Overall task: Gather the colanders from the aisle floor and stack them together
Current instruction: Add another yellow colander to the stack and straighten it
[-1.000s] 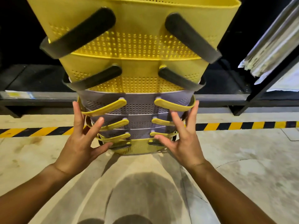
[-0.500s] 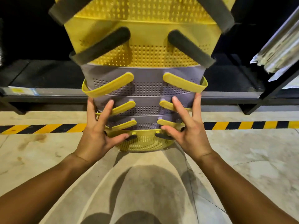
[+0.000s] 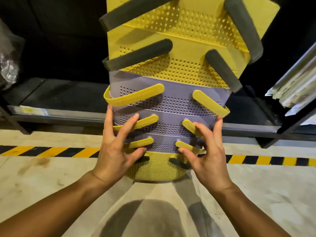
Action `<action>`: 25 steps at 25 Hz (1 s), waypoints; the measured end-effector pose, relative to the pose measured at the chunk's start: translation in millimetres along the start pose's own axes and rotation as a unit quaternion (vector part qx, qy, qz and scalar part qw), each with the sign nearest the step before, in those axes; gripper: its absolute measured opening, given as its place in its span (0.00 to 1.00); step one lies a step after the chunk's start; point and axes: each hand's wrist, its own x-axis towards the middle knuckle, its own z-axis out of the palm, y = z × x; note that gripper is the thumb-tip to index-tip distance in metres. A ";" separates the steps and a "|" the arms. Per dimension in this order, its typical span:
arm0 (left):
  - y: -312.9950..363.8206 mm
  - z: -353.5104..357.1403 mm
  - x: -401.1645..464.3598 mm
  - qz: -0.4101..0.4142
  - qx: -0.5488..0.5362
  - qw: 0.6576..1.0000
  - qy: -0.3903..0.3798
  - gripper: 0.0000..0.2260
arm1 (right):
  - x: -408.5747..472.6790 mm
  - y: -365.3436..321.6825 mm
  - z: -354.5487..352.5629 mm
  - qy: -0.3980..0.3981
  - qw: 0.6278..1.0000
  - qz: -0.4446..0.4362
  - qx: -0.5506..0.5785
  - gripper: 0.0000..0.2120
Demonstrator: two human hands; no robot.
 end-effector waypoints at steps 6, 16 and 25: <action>17.3 -27.3 55.9 0.036 -0.016 0.998 0.048 0.44 | 57.3 -31.5 -25.5 0.032 0.997 -0.063 -0.003 0.39; 9.2 -65.6 174.5 0.036 -0.001 0.998 0.058 0.45 | 182.5 -54.6 -19.8 0.036 0.995 -0.090 0.006 0.38; -73.5 -36.9 236.0 -0.023 -0.014 0.998 0.061 0.45 | 266.6 -16.3 50.3 0.012 0.997 -0.064 0.041 0.36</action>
